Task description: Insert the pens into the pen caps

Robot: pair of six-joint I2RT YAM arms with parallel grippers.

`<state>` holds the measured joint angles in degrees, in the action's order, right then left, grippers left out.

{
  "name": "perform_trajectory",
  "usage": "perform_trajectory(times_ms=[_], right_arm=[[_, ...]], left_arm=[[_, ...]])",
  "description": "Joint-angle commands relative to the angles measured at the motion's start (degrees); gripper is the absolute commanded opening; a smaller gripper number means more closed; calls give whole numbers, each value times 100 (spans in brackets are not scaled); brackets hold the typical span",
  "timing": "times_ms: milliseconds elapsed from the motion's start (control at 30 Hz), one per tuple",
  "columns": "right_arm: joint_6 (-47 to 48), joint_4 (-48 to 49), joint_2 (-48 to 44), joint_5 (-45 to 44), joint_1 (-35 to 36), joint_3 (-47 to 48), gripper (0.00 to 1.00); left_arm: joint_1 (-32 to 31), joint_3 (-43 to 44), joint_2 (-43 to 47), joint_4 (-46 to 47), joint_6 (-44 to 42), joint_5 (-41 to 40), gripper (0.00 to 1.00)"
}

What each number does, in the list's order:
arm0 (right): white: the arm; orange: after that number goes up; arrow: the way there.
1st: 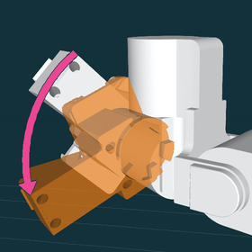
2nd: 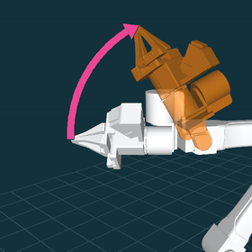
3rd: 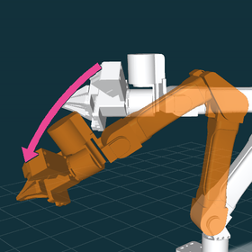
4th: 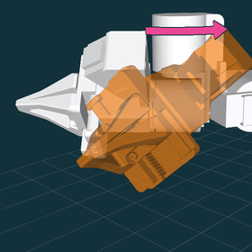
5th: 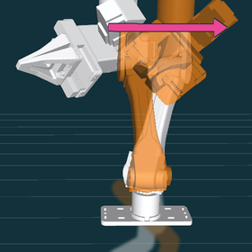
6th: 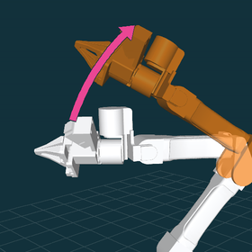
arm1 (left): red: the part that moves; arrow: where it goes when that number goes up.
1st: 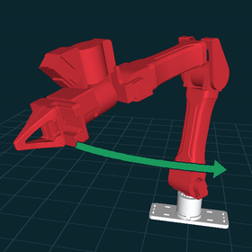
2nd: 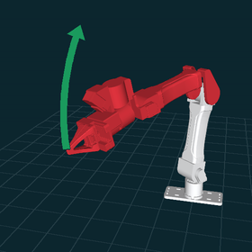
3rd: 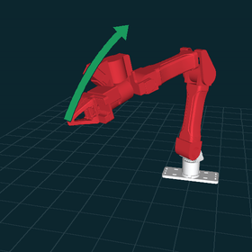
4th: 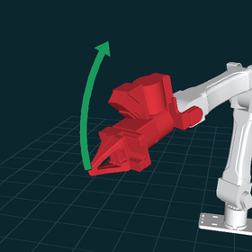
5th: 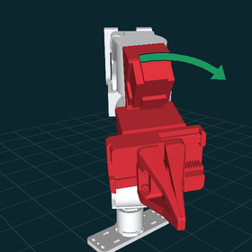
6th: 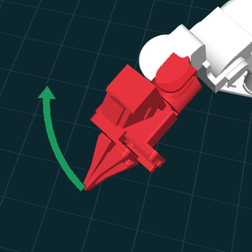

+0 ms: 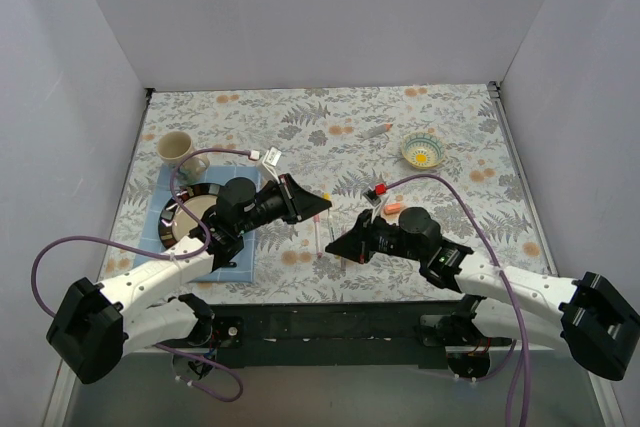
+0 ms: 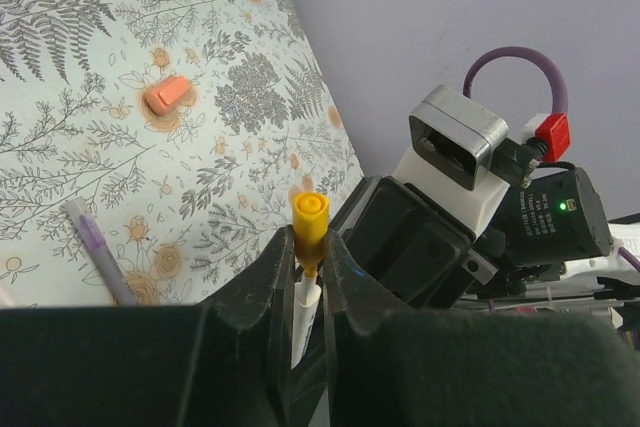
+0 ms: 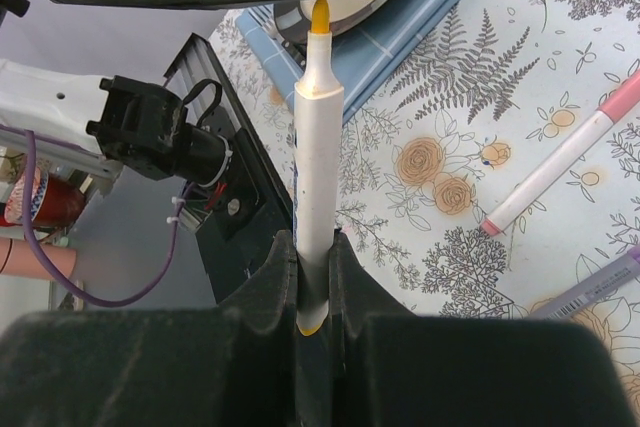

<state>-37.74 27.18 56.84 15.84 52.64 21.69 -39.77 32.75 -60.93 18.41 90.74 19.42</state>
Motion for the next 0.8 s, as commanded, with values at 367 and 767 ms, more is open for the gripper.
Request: perform_trajectory(times_ms=[367,767], right_arm=[[-67,314,73,51,18,239,1],[-50,156,-15,-203,18,344,1]], left_arm=[[-13,161,160,-136,-179,35,0],[-22,-41,134,48,-373,615,0]])
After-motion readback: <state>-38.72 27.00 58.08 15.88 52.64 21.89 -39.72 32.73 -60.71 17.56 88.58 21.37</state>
